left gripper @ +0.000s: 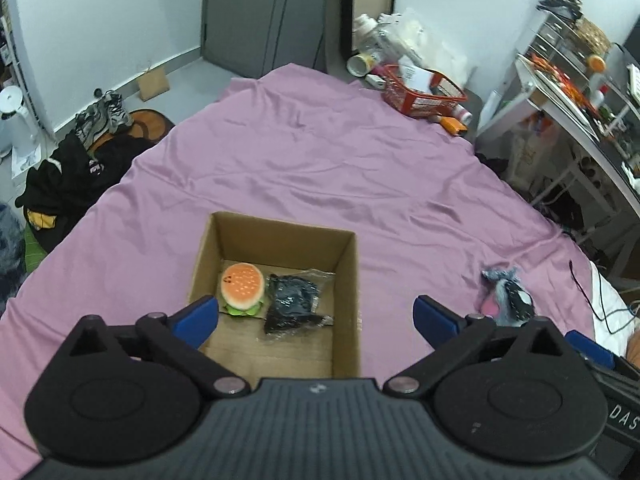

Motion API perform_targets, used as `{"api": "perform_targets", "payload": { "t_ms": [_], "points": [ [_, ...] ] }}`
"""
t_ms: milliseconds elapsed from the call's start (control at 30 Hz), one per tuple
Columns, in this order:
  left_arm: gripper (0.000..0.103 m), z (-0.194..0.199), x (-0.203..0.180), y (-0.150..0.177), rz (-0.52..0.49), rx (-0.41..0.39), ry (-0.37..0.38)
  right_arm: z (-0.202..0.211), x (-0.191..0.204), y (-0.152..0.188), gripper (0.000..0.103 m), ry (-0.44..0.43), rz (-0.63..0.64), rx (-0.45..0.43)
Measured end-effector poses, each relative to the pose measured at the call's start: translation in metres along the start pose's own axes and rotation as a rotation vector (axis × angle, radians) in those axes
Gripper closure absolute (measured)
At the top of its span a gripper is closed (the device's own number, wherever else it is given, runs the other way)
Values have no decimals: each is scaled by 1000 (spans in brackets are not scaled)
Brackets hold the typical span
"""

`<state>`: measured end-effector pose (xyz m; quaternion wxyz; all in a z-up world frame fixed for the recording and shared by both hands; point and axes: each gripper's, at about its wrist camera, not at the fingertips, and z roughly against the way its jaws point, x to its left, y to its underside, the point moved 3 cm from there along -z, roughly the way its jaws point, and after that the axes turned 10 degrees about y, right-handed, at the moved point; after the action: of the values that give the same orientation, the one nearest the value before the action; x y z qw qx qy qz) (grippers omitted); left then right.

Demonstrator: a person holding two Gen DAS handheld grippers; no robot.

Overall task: Organize soft objects
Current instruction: 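Grasp the white tissue bundle with the left tool while the right tool grasps the blue pack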

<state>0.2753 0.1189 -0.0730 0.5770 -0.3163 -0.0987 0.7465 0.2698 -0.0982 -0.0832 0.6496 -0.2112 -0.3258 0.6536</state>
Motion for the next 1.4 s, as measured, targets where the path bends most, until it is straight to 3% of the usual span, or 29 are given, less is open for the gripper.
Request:
{"api": "perform_targets", "payload": {
  "t_ms": [233, 800, 1400],
  "points": [
    [1, 1, -34, 13, -25, 4, 40, 13, -33, 2, 0, 1, -18, -18],
    [1, -9, -92, 35, -85, 20, 21, 31, -94, 7, 0, 10, -44, -27],
    [1, -47, -120, 52, -86, 54, 43, 2, -147, 27, 0, 37, -131, 44]
  ]
}}
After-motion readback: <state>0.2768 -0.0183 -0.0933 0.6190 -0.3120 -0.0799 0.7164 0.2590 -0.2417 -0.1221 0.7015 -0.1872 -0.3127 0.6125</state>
